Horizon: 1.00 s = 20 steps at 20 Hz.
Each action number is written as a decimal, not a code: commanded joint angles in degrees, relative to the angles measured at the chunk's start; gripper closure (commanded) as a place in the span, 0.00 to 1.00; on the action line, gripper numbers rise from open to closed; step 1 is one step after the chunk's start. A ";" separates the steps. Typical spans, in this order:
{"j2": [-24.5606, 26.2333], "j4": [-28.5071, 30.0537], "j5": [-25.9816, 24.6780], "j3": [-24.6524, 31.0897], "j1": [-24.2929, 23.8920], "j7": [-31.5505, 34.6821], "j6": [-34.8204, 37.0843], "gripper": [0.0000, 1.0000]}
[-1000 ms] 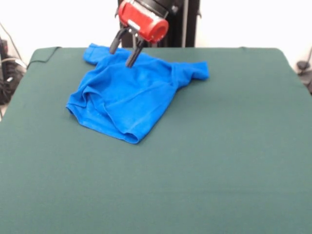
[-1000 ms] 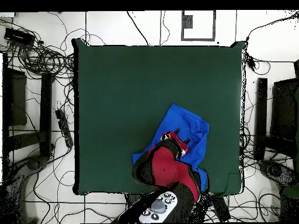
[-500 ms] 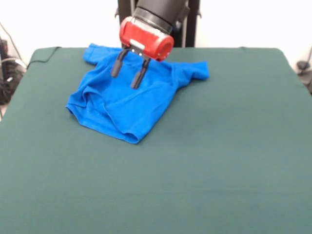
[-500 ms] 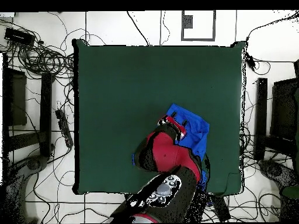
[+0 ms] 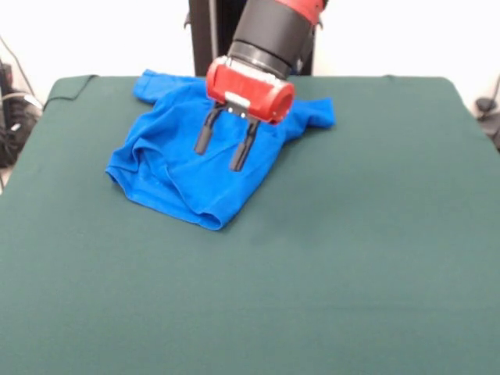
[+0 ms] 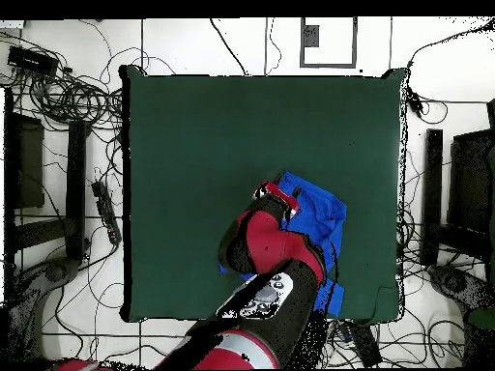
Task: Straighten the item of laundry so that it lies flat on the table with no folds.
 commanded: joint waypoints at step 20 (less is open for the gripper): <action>22.01 -6.94 16.46 -8.38 10.04 5.40 11.86 0.00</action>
